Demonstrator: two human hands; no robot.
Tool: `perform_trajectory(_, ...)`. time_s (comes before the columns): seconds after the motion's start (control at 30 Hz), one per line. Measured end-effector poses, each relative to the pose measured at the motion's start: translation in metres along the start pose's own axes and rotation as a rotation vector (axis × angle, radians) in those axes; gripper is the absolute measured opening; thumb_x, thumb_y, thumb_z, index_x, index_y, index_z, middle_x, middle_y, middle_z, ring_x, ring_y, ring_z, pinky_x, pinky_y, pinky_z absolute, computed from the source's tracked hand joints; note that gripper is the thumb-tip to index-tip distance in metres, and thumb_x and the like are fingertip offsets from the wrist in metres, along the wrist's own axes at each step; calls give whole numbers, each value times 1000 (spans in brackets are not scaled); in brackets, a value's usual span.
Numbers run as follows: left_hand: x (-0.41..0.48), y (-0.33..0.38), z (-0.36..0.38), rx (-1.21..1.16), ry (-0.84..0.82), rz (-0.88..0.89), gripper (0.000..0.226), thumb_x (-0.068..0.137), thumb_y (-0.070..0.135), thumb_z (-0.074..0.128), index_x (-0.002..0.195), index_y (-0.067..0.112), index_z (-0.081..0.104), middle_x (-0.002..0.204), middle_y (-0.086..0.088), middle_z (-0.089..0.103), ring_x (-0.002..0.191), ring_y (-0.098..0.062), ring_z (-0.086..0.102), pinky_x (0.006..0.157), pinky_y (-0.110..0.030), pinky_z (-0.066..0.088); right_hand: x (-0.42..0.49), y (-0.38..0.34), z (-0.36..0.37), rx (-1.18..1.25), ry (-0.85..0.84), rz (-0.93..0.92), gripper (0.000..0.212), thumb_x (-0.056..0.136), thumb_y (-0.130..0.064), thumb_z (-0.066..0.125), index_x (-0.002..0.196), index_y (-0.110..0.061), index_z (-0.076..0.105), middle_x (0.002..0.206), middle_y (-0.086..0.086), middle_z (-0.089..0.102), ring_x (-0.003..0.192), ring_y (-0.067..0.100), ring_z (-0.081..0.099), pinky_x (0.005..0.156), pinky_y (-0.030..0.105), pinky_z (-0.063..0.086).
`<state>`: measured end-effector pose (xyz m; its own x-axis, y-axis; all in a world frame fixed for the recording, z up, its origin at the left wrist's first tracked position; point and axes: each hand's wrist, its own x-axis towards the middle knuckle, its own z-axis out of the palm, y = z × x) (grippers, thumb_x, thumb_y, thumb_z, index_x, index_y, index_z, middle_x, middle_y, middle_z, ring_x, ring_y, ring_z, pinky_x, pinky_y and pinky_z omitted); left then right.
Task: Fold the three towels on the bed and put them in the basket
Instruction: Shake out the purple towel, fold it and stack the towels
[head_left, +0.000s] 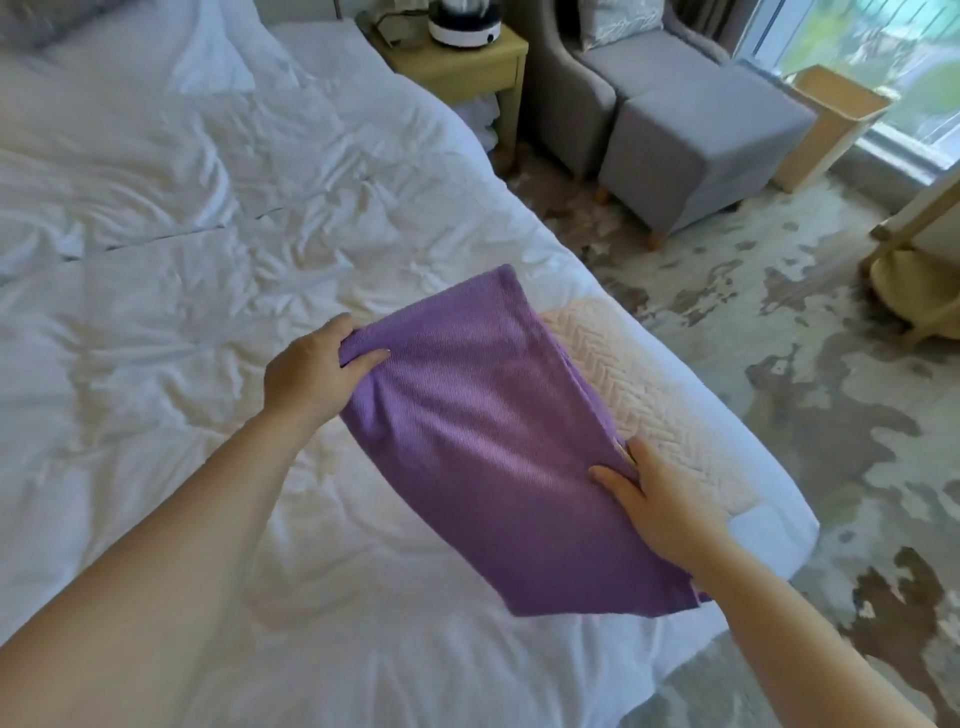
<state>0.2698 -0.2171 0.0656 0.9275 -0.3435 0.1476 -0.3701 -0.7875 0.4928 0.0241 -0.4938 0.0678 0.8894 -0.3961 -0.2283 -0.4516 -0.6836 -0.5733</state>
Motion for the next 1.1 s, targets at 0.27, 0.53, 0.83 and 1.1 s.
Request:
perform_trajectory(0.27, 96, 116, 59, -106, -104, 22, 25, 76, 58, 66, 85, 37, 54, 83, 11, 57, 78, -17, 52, 66, -30, 36, 87, 88, -94, 66, -47, 81, 37, 87, -39, 63, 73, -9, 45, 67, 5, 51, 65, 22, 49, 65, 39, 40)
perform_trajectory(0.53, 69, 116, 172, -368, -146, -555, 64, 85, 38, 67, 136, 7, 42, 136, -16, 47, 119, -29, 52, 98, -31, 39, 126, 167, -53, 154, -119, 238, 39, 88, -44, 60, 64, -20, 39, 62, -5, 46, 58, 9, 42, 51, 19, 29)
perform_trajectory(0.83, -63, 162, 177, -630, -332, -789, 51, 76, 57, 69, 106, 16, 57, 102, 1, 67, 95, -20, 66, 89, -46, 54, 105, 185, -68, 581, -442, 354, 54, 69, -61, 68, 108, -24, 61, 104, 0, 66, 93, 18, 62, 77, 35, 48)
perform_trajectory(1.1, -113, 185, 172, -844, -475, -844, 65, 70, 39, 81, 124, 22, 49, 118, 2, 65, 103, -17, 65, 91, -46, 53, 95, 169, -67, 431, -297, 209, 21, 93, -32, 55, 106, -16, 53, 97, 1, 61, 85, 14, 56, 65, 24, 43)
